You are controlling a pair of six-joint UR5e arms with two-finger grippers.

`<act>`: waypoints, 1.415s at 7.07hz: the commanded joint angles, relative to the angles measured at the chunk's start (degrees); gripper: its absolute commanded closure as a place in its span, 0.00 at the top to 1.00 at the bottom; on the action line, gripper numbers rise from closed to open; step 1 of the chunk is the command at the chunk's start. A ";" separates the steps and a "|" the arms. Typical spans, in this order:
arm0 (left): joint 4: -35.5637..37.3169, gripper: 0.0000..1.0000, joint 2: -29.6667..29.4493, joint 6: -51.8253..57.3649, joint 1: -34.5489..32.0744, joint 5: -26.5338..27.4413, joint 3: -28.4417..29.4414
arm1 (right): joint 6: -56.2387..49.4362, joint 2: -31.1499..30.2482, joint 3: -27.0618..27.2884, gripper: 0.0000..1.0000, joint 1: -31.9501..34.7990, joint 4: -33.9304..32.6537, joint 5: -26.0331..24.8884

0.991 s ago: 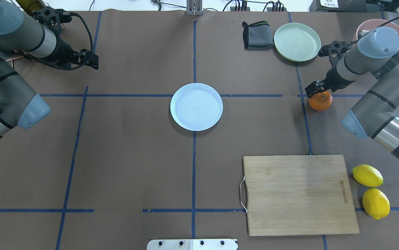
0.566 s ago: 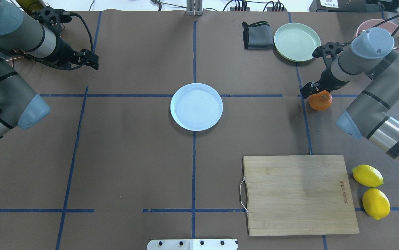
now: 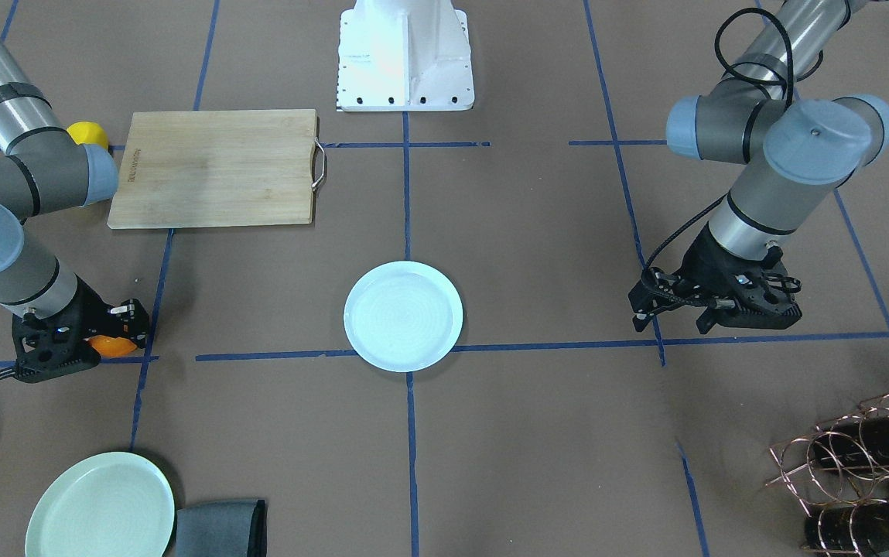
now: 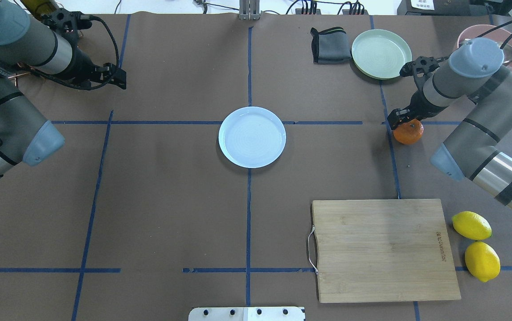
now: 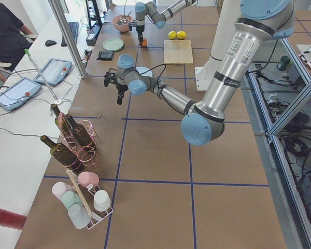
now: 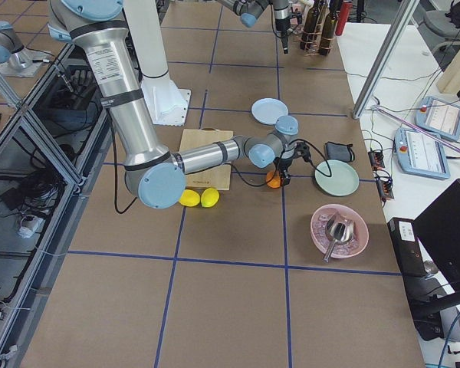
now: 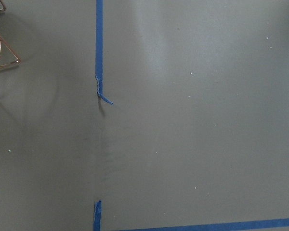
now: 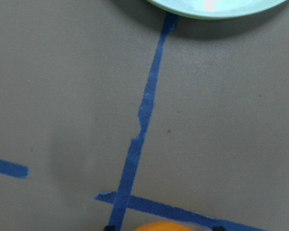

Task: Pick orange to plate
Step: 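Lower the right gripper onto the orange and close it, then lift the orange with the right gripper and carry it over the plate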

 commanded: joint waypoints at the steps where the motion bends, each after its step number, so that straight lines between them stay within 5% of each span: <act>1: 0.00 1.00 0.00 -0.15 0.00 -0.04 0.00 | 0.24 0.48 1.20 0.00 1.65 -0.15 0.44; 3: 0.09 1.00 0.09 -0.15 -0.18 0.05 0.00 | 3.90 6.25 3.14 0.00 3.68 -4.60 3.25; 5: 0.09 1.00 0.70 -0.06 -0.09 -0.04 -0.18 | 22.23 13.38 2.35 0.00 0.11 -4.98 2.65; 8: -0.09 1.00 1.93 0.12 0.09 -0.04 0.00 | 35.45 28.11 -9.37 0.00 -8.94 -4.55 -7.86; 10: -0.26 1.00 2.11 0.12 0.18 0.05 0.35 | 36.98 33.43 -14.78 0.00 -11.16 -4.19 -10.36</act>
